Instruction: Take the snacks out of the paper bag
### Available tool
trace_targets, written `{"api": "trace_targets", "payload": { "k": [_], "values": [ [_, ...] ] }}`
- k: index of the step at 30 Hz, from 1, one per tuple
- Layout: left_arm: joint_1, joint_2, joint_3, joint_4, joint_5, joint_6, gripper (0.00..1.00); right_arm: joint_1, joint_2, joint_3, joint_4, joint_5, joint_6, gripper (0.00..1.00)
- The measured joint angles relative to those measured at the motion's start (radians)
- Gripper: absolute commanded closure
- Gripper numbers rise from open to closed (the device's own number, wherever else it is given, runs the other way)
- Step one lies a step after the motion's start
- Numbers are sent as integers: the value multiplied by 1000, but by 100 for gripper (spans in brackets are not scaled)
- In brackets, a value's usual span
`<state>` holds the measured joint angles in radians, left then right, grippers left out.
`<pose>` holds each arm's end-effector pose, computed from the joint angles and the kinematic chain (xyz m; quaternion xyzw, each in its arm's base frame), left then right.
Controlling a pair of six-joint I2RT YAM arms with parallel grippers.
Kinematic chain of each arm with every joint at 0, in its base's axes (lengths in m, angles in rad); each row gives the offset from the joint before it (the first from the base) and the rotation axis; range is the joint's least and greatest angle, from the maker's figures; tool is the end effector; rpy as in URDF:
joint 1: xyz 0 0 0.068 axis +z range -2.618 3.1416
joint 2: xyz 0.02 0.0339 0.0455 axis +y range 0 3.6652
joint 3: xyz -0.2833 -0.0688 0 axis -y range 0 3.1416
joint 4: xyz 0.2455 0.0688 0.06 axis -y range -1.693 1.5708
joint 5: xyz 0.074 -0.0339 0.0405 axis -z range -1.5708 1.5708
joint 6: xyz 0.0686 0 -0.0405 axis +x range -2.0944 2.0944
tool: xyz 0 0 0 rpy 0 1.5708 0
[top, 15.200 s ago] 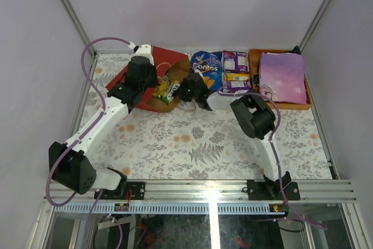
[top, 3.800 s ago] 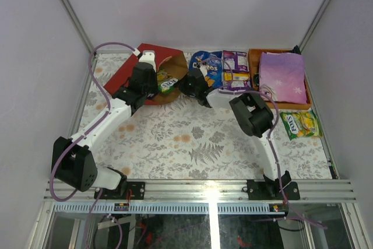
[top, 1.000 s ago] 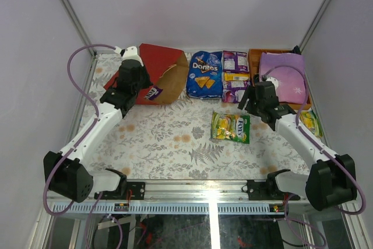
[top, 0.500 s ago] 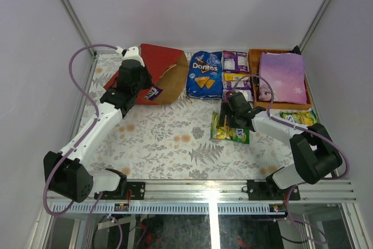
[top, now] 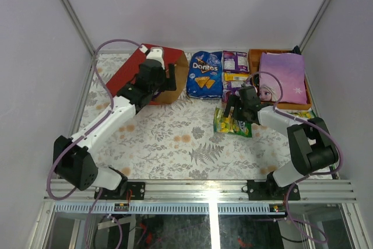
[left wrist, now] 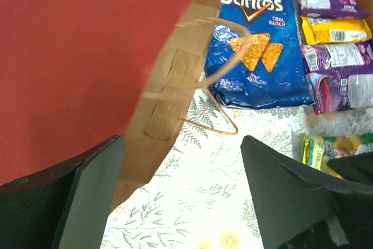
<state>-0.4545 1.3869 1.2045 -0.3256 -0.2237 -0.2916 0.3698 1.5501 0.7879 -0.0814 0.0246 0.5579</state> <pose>0.3154 -0.1372 0.3380 0.0133 0.8585 -0.0939 0.5040 0.3064 0.1169 0.1641 0.0921 0.9300 0.1488 0.3232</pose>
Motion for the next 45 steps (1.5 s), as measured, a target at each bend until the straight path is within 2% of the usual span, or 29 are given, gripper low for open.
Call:
{"api": "trace_targets", "payload": {
  "k": [4, 9, 16, 23, 26, 30, 38, 41, 44, 45],
  "values": [
    [-106, 50, 32, 1, -74, 79, 10, -23, -18, -10, 11, -17, 2, 10],
    [-196, 106, 95, 8, -167, 186, 10, -23, -61, -27, 12, -36, -2, 9],
    [-206, 257, 262, 10, -362, 276, 10, -23, -114, -63, 13, -82, -8, 9],
    [-206, 269, 319, -5, -406, 340, 10, -23, -122, -74, 29, -122, -13, 9],
    [-206, 269, 345, -13, -403, 354, 16, -23, -122, -76, 32, -126, -13, 9],
    [-206, 272, 355, -37, -380, 357, 34, -23, -122, -77, 37, -137, -14, 10],
    [-146, 345, 388, -108, -306, 344, 37, -23, -124, -77, 42, -153, -21, 11],
    [-117, 352, 388, -130, -288, 335, 42, -23, -124, -78, 43, -163, -21, 11],
    [-94, 352, 388, -137, -279, 329, 52, -23, -124, -79, 43, -175, -21, 11],
    [-92, 352, 388, -140, -275, 328, 60, -23, -124, -79, 44, -177, -22, 11]
  ]
}}
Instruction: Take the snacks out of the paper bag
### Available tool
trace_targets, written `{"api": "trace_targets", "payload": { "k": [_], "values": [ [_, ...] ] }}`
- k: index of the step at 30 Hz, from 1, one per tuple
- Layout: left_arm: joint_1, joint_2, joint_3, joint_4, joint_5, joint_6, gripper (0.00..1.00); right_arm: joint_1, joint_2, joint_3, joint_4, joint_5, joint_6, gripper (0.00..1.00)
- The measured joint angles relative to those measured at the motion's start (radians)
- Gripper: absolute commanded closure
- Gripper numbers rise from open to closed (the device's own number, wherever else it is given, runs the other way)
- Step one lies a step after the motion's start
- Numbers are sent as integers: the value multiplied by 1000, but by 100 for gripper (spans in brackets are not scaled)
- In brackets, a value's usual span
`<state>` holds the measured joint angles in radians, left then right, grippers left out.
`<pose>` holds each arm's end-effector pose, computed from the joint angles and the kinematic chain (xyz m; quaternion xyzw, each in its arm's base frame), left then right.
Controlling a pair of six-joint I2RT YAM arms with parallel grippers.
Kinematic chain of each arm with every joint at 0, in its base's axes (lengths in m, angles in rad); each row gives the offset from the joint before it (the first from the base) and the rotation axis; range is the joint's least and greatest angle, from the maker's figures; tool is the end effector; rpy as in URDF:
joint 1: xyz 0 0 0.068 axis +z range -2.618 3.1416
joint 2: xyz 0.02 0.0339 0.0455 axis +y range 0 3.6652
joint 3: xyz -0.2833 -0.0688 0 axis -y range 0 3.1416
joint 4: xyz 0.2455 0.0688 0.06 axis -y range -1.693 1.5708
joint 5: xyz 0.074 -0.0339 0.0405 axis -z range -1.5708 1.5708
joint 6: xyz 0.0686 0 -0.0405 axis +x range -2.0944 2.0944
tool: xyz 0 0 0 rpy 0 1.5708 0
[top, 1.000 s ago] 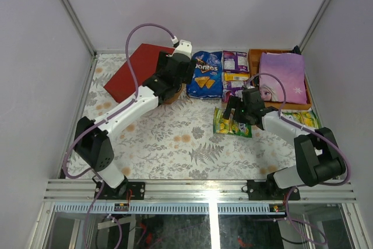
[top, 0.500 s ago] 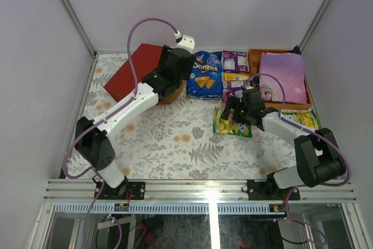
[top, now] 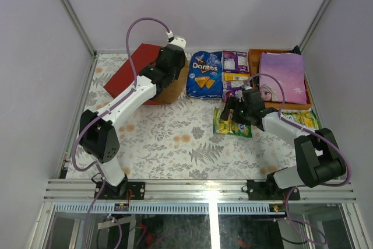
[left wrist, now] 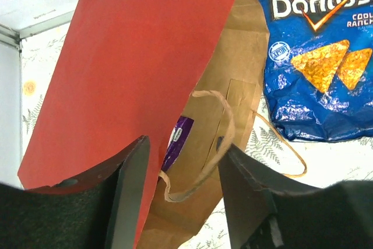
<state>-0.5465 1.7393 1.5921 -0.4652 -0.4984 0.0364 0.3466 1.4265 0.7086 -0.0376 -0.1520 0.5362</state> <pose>0.3836 -0.1949 0.3390 0.1382 0.8564 0.0990 0.4876 0.2851 0.1140 0.1803 0.0567 0.9141 0.2319 0.3276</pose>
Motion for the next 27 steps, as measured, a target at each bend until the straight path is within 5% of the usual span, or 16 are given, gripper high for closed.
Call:
{"api": "trace_targets", "payload": {
  "k": [4, 18, 27],
  "values": [
    [-2, 0, 0, -3, 16, -12, 100, 0, 0, 0, 5, -9, -2, 12],
    [-3, -168, -206, -5, 71, -65, 100, 0, 1, 0, 17, -35, -2, 16],
    [-5, -377, -279, -26, 70, -174, 100, 138, -26, 0, 84, -21, 13, 4]
  ]
}}
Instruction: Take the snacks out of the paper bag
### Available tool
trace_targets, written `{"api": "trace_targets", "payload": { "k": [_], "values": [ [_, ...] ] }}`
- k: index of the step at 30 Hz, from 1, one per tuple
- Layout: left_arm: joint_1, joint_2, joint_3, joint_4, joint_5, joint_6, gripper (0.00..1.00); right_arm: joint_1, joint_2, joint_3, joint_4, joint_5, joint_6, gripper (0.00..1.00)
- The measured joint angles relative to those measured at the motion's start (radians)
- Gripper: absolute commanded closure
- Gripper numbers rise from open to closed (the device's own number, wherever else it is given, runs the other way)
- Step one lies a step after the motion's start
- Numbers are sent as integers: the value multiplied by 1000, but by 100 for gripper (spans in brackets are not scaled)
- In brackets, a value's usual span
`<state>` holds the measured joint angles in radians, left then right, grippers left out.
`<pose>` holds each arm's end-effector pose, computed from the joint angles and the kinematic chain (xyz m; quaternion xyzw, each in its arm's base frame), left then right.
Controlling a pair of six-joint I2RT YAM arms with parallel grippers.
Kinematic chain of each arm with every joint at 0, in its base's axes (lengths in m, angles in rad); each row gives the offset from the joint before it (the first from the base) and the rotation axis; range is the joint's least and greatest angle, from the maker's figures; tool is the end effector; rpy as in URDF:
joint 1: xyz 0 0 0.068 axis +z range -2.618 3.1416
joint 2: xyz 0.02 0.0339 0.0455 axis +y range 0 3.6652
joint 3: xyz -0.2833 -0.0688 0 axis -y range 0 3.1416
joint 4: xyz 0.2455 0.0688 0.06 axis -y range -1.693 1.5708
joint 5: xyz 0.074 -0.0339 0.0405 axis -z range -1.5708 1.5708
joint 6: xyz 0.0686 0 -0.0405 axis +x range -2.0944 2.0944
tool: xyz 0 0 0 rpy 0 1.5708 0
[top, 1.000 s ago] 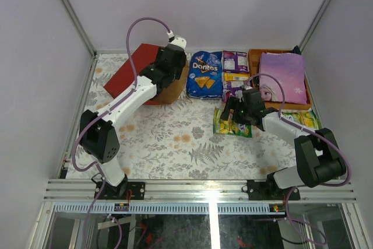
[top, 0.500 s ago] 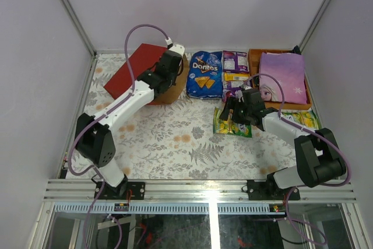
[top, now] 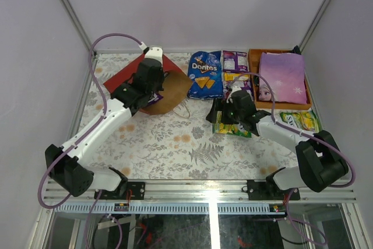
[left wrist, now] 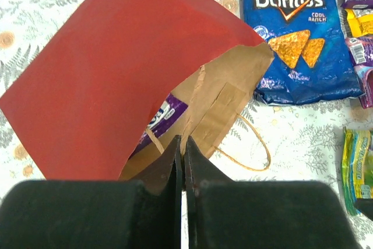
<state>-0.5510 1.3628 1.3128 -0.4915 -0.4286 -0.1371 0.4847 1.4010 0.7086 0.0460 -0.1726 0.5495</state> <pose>0.2932 -0.1467 0.3680 0.0723 0.8539 0.0120 0.5152 0.2709 0.1560 0.1969 -0.0095 0.8925 0.2867 0.3480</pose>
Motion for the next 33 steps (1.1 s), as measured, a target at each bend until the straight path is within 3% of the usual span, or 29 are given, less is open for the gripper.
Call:
{"api": "trace_targets", "payload": {
  "k": [6, 15, 20, 26, 29, 33],
  "values": [
    [-21, -34, -40, -78, -26, -90, 100, 85, 8, 29, 124, -11, 46, 3],
    [-44, -103, -102, -188, -78, -163, 100, 202, 124, 198, 229, 1, 30, 3],
    [-45, -158, -114, -224, -92, -177, 100, 202, 191, 366, 210, 3, -149, 4],
    [-45, -179, -114, -247, -104, -176, 100, 202, 346, 666, 132, -141, -471, 10],
    [-45, -179, -114, -267, -113, -175, 100, 201, 359, 646, 172, -268, -577, 16],
    [-45, -186, -115, -280, -119, -170, 100, 202, 357, 543, 295, -463, -648, 31]
  ]
}}
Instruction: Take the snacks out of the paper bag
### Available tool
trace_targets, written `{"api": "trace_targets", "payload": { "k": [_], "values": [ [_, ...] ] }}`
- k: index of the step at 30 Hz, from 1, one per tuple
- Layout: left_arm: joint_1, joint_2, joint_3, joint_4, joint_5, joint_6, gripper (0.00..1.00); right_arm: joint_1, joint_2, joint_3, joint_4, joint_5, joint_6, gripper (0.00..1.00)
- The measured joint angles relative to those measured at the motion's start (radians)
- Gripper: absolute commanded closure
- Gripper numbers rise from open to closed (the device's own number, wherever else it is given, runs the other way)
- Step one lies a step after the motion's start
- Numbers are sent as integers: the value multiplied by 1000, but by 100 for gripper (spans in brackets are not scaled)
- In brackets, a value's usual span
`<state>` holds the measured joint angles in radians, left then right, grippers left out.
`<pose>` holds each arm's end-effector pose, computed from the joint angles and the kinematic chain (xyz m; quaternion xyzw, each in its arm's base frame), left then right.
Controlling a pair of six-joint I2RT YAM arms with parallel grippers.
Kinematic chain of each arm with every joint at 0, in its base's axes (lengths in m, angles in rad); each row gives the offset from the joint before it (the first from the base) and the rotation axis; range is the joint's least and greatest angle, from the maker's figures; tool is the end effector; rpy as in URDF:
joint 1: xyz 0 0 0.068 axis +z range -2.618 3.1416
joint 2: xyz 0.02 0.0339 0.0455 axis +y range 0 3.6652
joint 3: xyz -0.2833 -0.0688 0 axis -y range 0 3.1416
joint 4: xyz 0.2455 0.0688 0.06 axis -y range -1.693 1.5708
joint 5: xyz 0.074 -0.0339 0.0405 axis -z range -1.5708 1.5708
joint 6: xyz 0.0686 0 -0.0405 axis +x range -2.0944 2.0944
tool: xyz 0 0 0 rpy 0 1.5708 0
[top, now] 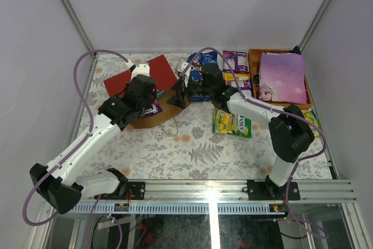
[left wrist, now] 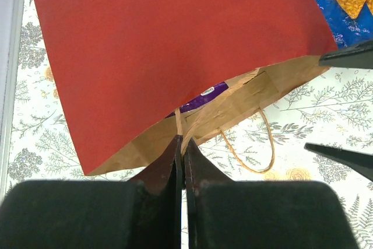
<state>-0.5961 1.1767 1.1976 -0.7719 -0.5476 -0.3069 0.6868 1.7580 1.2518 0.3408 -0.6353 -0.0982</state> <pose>0.2289 -0.1121 0.3497 0.0206 0.8893 0.0557 0.4534 0.3175 0.3130 0.3040 -0.4638 0.5926 0.4062 0.5184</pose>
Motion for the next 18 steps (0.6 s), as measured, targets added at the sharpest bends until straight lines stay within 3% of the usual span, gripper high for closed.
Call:
{"api": "trace_targets", "payload": {
  "k": [7, 11, 18],
  "values": [
    [0, -51, -27, -1, -2, 8, 99, 8, 36, 98, 12, -214, -79, 39],
    [0, -68, -43, -2, -2, 9, 98, 27, 74, 176, 5, -254, -116, 40],
    [0, -70, -45, -2, -2, 10, 97, 83, 161, 296, -91, -285, -194, 50]
  ]
}}
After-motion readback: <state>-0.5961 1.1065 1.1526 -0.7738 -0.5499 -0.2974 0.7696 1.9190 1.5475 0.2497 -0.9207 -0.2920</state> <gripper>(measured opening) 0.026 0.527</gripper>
